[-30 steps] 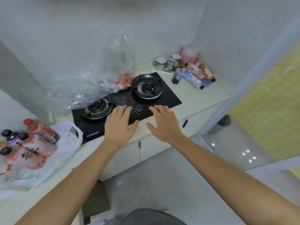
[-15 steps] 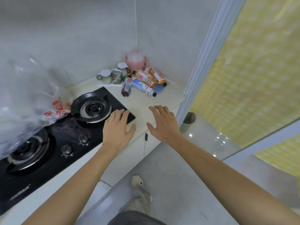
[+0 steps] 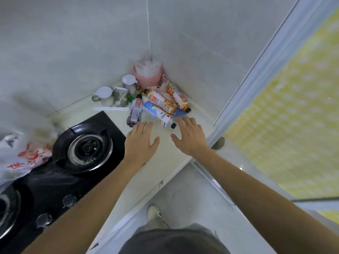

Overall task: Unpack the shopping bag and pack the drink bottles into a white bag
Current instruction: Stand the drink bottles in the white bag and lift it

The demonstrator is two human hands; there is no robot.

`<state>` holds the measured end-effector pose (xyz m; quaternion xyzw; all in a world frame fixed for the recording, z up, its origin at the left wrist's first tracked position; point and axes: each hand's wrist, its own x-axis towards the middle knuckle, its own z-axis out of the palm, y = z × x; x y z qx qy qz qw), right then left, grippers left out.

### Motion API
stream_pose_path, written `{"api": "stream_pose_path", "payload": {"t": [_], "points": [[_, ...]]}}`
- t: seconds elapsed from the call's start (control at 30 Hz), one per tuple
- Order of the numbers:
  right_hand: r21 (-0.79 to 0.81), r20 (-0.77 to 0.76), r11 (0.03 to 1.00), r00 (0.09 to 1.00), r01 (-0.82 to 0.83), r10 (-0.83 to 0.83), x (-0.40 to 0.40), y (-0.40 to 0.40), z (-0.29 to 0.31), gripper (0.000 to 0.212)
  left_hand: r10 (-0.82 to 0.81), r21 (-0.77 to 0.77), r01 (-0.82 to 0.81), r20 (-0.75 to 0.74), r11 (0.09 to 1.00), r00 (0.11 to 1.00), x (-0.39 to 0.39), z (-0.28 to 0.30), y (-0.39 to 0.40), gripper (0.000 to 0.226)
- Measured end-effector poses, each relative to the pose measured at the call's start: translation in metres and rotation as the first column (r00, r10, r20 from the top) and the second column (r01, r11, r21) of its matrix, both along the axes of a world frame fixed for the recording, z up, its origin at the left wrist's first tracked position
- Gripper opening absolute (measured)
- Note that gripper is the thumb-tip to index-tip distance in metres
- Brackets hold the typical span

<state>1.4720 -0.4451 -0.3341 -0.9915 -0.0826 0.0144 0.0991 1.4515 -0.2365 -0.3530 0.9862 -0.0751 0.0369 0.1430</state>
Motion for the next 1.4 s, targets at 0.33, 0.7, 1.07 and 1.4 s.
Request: {"api": "stream_pose_path", "payload": {"t": [0.33,0.7,1.07,1.4], "points": [[0.061,-0.131,0.996,0.989,-0.060,0.067,0.124,-0.005,-0.037,0.061,0.023,0.020,-0.021,-0.110,1.000,0.994,0.086,-0.030,-0.011,0.057],[0.360,-0.241,0.918,0.934,-0.167,0.264,0.267,0.002,-0.088,0.068,-0.122,0.283,0.179,-0.207,0.942,0.971,0.161,-0.089,-0.038,0.068],[0.370,-0.418,0.918,0.856,-0.146,0.304,0.327,0.024,-0.114,0.066,-0.160,0.356,0.188,-0.106,0.916,0.981,0.206,-0.119,-0.052,0.071],[0.417,-0.336,0.889,0.877,-0.188,0.343,0.323,0.016,-0.103,0.094,-0.202,0.396,0.210,-0.063,0.894,0.977,0.213,-0.125,-0.057,0.054]]}}
